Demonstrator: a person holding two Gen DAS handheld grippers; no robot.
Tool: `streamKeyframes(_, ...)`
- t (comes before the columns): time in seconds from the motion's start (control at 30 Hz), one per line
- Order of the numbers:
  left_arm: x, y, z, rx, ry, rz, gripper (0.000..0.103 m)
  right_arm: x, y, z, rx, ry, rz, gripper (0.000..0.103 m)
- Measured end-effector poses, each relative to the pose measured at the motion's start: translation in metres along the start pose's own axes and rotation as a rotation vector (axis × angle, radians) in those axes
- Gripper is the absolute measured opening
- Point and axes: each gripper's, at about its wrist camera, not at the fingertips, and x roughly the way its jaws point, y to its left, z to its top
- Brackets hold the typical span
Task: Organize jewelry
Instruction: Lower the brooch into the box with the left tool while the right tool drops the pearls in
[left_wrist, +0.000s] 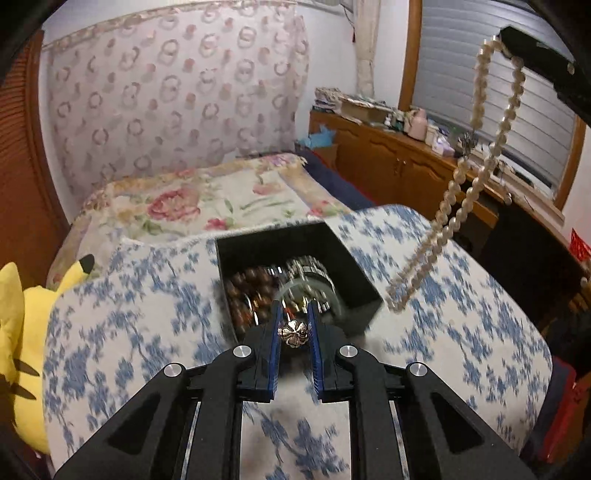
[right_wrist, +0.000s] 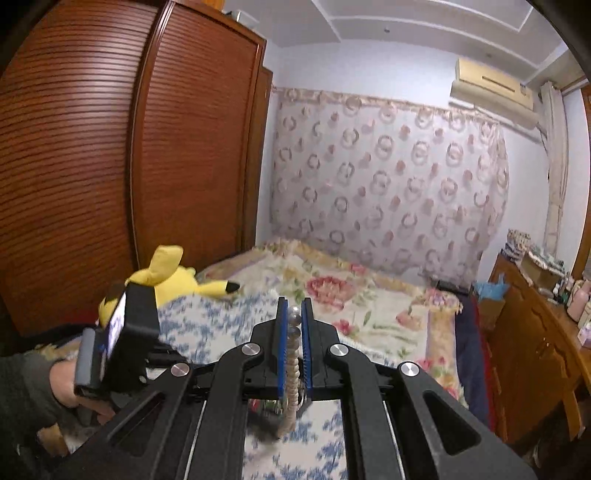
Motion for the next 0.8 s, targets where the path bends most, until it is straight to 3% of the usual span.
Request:
streamKeyframes(0.17, 0.015, 0.009, 0.016, -0.018, -0.003, 0.010, 0.013, 0.014, -0.004, 0.023, 0.008, -0.022, -0.010, 0.008)
streamKeyframes(0.37, 0.040, 0.020, 0.015, -0.041, 0.025, 0.022, 0.013, 0.051, -0.006, 0.010, 0.037, 0.057, 0.020, 0.008)
streamKeyframes(0.5, 0.042, 0.024, 0.013, -0.058, 0.016, 0.027, 0.038, 0.076, 0.004, -0.017, 0.036, 0.136, 0.033, 0.008)
streamKeyframes(0.6, 0.035, 0.027, 0.011, -0.072, -0.007, 0.033, 0.043, 0.094, 0.007, -0.039, 0.050, 0.192, 0.041, 0.009)
streamKeyframes(0.8, 0.012, 0.028, 0.004, -0.080, -0.052, 0.064, 0.071, 0.115, 0.007, -0.061, 0.090, 0.248, 0.033, 0.011)
